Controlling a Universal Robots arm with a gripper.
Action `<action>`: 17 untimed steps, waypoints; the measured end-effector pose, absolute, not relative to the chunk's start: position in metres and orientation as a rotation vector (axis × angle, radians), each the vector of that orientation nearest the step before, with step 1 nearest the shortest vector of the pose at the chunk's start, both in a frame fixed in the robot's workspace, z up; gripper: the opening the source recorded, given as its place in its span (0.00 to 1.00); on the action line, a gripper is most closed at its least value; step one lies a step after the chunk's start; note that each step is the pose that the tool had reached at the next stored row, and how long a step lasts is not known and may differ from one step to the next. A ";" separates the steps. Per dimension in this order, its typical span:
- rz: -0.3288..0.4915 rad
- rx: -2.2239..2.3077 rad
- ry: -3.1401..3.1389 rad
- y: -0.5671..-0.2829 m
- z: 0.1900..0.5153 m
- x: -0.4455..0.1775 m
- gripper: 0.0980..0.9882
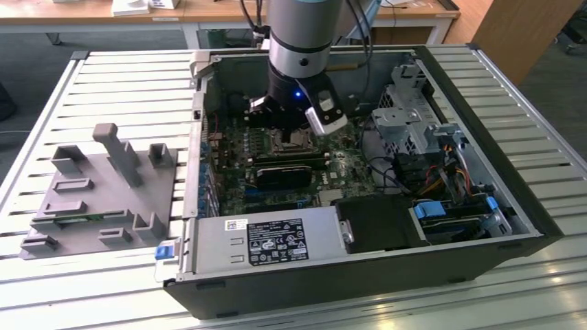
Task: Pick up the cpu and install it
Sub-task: 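Install the second cpu locking lever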
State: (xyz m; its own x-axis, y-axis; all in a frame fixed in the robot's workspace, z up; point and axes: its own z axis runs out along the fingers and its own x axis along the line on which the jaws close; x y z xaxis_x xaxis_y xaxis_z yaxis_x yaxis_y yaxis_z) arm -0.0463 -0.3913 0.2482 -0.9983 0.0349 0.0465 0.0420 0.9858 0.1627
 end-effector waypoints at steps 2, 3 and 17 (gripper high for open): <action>-0.254 -0.060 -3.086 -0.391 0.246 -0.046 0.01; -0.254 -0.060 -3.085 -0.391 0.245 -0.046 0.01; -0.259 -0.060 -3.083 -0.391 0.230 -0.053 0.01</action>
State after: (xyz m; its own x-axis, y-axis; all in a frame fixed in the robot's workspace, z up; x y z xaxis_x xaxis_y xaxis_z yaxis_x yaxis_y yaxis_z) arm -0.0526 -0.3913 0.2302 -0.9981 0.0347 0.0502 0.0426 0.9853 0.1656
